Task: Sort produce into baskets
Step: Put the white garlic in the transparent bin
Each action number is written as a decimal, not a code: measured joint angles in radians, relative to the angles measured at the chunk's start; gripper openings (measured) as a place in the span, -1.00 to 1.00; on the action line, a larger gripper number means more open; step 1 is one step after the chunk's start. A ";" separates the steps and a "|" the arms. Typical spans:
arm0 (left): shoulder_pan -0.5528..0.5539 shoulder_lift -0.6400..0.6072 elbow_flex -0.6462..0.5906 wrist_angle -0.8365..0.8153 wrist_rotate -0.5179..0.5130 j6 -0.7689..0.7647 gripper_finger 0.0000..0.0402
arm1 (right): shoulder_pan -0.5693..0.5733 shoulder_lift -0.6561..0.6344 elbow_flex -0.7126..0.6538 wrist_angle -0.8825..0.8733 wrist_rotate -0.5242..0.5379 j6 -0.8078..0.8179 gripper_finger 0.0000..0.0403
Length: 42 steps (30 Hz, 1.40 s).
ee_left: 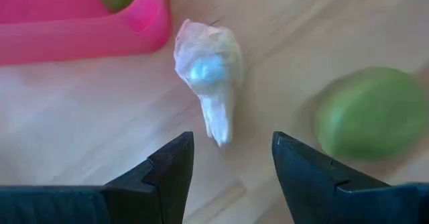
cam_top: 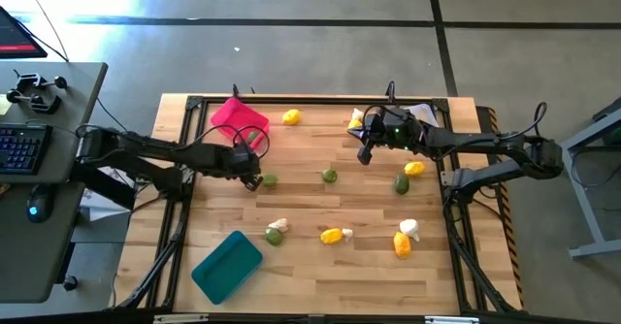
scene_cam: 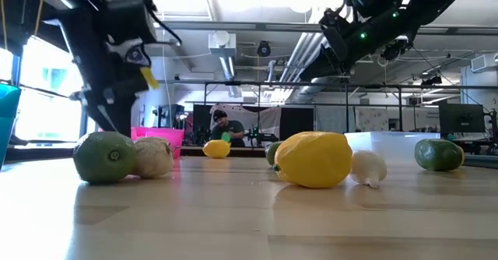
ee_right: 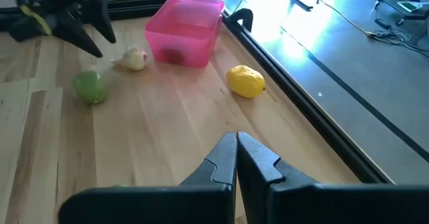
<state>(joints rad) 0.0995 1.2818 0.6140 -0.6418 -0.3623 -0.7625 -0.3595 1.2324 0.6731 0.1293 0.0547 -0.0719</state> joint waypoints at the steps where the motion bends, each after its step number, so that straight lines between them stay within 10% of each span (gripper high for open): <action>1: 0.009 0.020 0.000 0.007 0.003 0.006 -0.05 | 0.000 0.000 0.000 0.000 0.000 0.000 -1.00; 14: 0.088 0.140 0.000 0.049 -0.030 0.024 -0.21 | 0.000 0.000 0.000 0.002 0.000 -0.018 -1.00; 25: 0.090 0.140 0.000 0.049 -0.017 0.142 -0.95 | 0.000 0.000 0.000 0.002 0.001 -0.019 -1.00; 42: 0.030 -0.119 0.000 0.396 0.258 0.277 -1.00 | 0.077 0.000 0.000 0.038 -0.057 0.004 -0.77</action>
<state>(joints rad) 0.1292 1.1630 0.6144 -0.2461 -0.1047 -0.4860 -0.2823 1.2324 0.6731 0.1678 -0.0021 -0.0681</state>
